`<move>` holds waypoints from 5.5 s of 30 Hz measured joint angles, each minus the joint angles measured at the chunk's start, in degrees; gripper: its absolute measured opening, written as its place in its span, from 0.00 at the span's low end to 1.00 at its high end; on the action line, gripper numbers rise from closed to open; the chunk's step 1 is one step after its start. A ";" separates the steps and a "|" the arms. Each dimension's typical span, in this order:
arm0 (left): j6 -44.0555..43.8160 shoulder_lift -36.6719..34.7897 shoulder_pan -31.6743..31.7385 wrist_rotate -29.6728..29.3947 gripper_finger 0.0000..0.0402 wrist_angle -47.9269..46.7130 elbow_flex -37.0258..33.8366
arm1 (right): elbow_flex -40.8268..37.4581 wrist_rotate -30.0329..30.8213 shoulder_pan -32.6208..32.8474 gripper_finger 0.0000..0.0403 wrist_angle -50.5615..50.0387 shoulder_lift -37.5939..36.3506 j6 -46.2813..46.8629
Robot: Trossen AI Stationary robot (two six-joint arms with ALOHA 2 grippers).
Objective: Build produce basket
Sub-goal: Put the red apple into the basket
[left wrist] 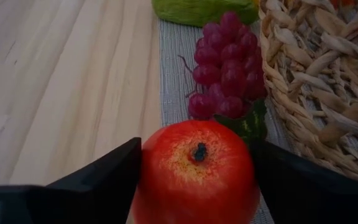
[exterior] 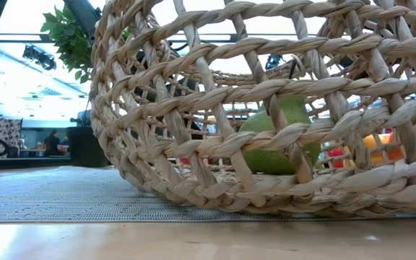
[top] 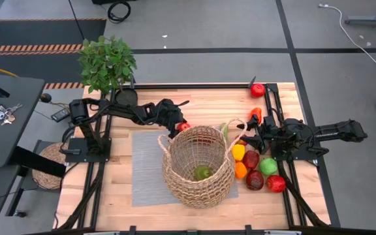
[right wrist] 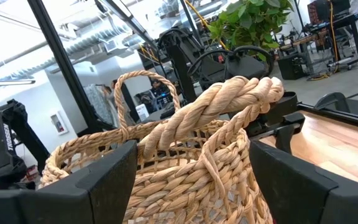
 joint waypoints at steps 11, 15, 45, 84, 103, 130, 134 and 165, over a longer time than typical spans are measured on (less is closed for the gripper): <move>0.22 -1.04 0.02 -0.29 0.67 -0.25 -0.25 | 0.00 0.02 0.00 0.78 -0.02 0.00 -0.01; 1.39 -3.73 0.34 -0.93 0.66 -1.96 -0.50 | 0.00 0.02 -0.02 0.78 -0.02 0.00 0.00; 0.26 -19.94 1.42 -1.36 0.67 -0.52 -0.24 | 0.00 0.02 0.00 0.78 -0.02 0.00 0.00; -2.58 -28.64 -11.69 -6.23 0.67 -1.81 15.60 | 0.00 0.02 0.00 0.78 -0.02 0.00 0.00; 12.13 -17.33 -18.13 -17.05 0.68 -7.01 27.03 | 0.00 0.02 0.00 0.78 0.05 -0.02 0.00; 24.18 -3.69 -23.80 -18.10 0.68 -25.87 39.76 | 0.02 0.09 0.00 0.78 1.09 0.55 0.00; 25.97 -2.55 -24.91 -18.24 0.68 -28.40 39.69 | 0.02 0.07 0.00 0.78 1.11 0.59 0.00; 20.99 10.42 -27.25 -10.23 0.68 -42.80 39.76 | 0.02 0.07 0.00 0.78 1.99 2.41 0.00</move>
